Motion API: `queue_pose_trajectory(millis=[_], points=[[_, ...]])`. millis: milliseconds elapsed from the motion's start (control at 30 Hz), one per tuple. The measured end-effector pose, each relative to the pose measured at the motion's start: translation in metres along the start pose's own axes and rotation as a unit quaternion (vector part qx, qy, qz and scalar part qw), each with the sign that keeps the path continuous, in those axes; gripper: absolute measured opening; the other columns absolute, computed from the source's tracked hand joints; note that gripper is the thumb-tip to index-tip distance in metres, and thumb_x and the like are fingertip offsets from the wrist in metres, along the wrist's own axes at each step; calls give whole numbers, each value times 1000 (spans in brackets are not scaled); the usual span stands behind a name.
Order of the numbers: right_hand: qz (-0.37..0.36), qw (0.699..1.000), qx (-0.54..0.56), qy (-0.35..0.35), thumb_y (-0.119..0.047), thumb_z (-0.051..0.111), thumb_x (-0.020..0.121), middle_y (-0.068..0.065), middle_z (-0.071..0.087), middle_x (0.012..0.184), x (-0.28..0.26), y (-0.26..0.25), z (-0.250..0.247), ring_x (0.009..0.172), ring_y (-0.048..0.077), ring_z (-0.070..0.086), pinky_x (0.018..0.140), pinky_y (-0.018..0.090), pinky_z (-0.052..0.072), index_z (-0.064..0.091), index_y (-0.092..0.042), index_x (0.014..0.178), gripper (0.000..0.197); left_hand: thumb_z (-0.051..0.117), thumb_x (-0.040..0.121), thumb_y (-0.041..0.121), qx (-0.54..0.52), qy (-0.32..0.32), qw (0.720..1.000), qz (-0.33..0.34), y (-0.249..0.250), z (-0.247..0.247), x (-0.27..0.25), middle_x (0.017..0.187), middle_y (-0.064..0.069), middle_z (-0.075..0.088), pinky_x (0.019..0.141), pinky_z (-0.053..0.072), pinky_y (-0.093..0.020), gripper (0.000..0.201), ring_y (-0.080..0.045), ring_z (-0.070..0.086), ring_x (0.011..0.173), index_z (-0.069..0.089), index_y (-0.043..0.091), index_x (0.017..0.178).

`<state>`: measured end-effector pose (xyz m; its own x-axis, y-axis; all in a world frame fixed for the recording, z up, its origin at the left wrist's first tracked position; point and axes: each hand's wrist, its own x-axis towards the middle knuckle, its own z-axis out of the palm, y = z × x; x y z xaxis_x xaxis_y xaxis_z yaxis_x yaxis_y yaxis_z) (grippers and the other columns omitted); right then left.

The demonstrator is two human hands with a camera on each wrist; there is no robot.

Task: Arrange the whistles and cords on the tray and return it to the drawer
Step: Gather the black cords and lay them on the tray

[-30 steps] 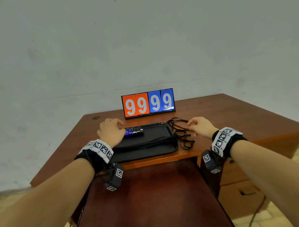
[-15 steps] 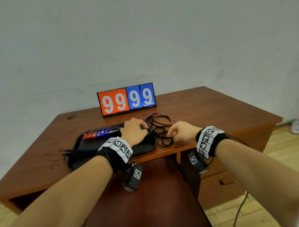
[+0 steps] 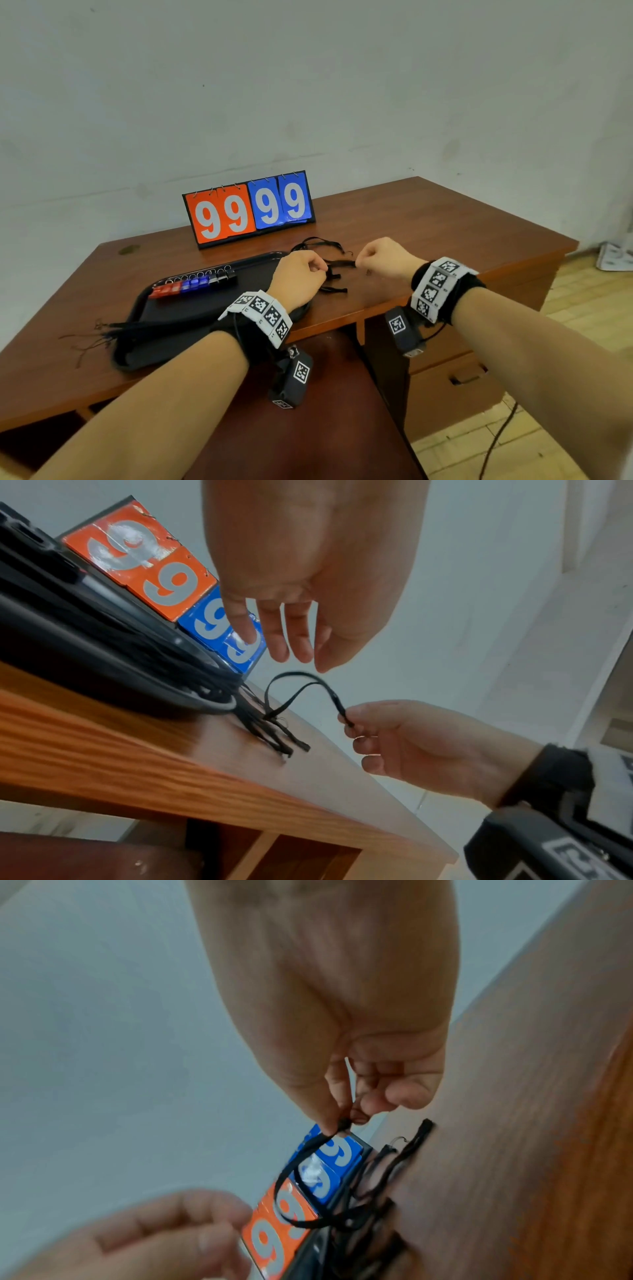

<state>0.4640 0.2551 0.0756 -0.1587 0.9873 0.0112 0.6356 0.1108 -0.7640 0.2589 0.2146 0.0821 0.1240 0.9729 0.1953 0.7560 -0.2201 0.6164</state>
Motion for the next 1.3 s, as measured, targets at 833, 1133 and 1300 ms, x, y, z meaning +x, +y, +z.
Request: queue_pose_trajectory(millis=[833,1133,1300], points=[[18,970,240,44,-14,67,90,2,63,71,-42,-18,-9,62,12,59,52,24,45,66,-6,92,8,57,96,14,-62,-65,996,24,40,16,6,82,-5,72,62,62,-30,20,-18,73,72,70,13,110],[-159,982,98,-14,-28,57,98,0,70,110,-38,-56,1,94,7,67,79,15,49,63,-14,122,28,70,84,15,-38,-13,995,87,43,-30,0,83,2,71,72,58,-28,11,-15,70,77,64,18,93],[-169,972,164,-19,-20,57,98,4,66,73,-35,-71,15,52,10,56,56,24,49,65,-7,114,21,73,82,15,-95,40,993,64,27,-56,-6,82,2,72,78,60,-32,11,-13,71,79,66,20,89]])
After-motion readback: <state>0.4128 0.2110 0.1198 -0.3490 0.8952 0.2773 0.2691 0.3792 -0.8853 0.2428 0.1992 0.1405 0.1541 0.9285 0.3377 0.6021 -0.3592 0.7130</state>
